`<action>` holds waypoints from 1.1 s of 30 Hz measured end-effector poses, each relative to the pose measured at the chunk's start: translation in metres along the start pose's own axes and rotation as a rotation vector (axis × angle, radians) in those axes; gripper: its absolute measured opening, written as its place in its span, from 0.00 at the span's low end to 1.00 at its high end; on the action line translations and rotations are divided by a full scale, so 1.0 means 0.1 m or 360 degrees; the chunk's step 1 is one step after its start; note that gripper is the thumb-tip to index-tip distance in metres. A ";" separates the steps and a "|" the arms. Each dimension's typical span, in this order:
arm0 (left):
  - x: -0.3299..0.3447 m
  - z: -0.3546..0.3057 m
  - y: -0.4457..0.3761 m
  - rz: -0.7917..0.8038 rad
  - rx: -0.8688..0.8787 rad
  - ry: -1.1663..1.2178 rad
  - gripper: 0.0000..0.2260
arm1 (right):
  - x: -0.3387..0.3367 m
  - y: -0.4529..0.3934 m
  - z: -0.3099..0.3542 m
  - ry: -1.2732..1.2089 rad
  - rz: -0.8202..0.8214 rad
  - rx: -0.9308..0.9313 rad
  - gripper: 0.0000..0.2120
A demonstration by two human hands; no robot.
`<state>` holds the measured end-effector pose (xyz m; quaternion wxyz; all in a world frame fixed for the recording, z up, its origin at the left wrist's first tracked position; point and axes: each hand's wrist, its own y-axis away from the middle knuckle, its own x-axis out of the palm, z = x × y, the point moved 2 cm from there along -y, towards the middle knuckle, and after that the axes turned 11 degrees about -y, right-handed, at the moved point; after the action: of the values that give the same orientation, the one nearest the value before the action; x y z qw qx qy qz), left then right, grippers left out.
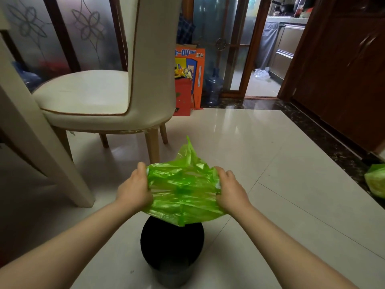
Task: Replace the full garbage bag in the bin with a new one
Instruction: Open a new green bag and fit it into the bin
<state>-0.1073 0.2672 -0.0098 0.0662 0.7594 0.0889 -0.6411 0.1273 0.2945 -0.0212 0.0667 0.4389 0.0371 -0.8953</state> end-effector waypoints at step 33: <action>0.12 0.22 0.48 -0.0484 0.0553 -0.0400 0.46 | 0.63 0.36 -0.12 0.0660 0.0621 -0.1309 0.12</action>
<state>-0.1155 0.2162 -0.0264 -0.1518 0.6518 0.0818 -0.7386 0.1035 0.2554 -0.0787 0.3918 0.5438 0.3166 -0.6712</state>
